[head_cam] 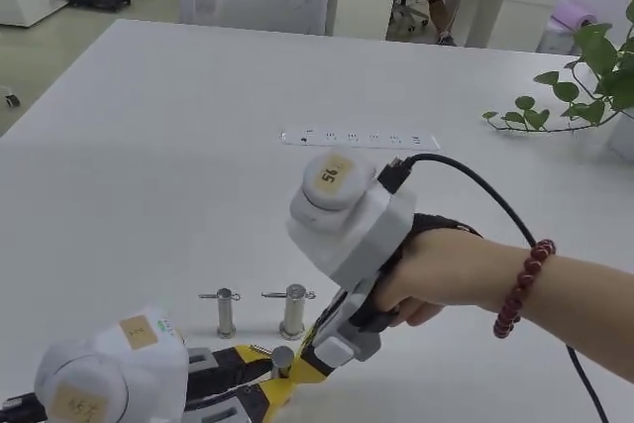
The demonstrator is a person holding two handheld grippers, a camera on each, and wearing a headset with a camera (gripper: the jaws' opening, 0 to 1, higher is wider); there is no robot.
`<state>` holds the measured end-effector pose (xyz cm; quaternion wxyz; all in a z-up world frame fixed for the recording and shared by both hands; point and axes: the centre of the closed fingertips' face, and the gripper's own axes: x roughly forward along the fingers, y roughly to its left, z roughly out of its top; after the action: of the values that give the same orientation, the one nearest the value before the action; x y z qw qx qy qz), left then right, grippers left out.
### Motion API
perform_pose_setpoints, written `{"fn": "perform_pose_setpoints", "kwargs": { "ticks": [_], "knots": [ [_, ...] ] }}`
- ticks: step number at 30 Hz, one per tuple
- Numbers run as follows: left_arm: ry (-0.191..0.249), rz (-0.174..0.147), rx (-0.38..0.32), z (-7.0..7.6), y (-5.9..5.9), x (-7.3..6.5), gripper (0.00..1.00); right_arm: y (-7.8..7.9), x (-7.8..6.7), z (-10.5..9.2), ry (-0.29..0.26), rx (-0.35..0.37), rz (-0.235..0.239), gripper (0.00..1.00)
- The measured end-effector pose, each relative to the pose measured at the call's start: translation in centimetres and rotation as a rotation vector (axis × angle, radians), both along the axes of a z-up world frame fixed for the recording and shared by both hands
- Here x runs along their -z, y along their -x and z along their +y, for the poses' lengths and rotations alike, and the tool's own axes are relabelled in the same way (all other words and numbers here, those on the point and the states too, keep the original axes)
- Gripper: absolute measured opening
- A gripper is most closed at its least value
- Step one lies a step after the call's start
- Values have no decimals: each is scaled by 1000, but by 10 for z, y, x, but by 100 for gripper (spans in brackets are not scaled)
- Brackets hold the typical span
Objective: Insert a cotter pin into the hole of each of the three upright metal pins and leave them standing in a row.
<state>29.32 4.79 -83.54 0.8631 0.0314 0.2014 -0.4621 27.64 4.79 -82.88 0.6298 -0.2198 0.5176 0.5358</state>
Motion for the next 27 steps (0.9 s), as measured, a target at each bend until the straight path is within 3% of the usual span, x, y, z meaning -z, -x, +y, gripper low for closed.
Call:
{"fn": "perform_pose_setpoints", "kwargs": {
  "ticks": [12, 16, 27],
  "knots": [
    [-7, -1, -1, 0, 0, 0, 12, 0, 0, 0, -60, 66, 28, 5],
    [-9, 1, -1, 0, 0, 1, 12, 0, -3, 1, -89, 98, 39, 10],
    [-15, 4, -1, 0, 0, 1, 12, 0, -3, -3, -82, 114, 22, 11]
  ]
}}
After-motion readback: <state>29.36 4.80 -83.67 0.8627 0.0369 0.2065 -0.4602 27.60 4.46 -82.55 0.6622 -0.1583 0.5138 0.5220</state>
